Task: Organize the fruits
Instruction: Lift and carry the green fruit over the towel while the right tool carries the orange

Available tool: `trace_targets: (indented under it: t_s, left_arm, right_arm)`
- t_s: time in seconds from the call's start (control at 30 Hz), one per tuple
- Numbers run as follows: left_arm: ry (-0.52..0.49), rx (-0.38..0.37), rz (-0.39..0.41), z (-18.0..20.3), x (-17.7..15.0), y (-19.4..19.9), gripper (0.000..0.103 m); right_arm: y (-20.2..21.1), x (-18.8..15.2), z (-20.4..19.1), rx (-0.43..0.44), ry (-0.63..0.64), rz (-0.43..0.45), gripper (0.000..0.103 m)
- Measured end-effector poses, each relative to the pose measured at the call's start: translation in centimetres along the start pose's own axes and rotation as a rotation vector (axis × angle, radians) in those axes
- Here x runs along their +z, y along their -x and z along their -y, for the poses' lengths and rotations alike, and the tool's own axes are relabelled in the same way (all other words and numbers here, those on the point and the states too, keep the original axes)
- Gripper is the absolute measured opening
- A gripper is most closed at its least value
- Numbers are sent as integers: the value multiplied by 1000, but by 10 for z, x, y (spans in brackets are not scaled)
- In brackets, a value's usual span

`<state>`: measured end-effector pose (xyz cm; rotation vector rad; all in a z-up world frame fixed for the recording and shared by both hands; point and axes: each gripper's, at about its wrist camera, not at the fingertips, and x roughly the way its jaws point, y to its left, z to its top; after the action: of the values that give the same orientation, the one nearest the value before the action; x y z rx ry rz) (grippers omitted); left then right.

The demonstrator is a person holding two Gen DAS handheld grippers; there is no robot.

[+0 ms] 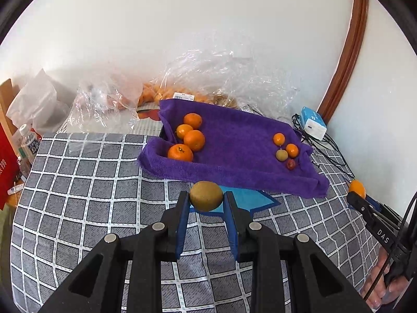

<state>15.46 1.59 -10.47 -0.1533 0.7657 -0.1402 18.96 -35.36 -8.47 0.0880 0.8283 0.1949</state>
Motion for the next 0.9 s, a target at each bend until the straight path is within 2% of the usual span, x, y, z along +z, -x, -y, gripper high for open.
trace_targets:
  t_s: [0.33,0.9]
  left_arm:
    - [-11,15,12,3,19,-11,25]
    - [27,24,-17,-4,55,-61,25]
  right_arm:
    - [-15,19,-3,4,-1,11,33]
    - [-76,61,15,6,-56,-15,33]
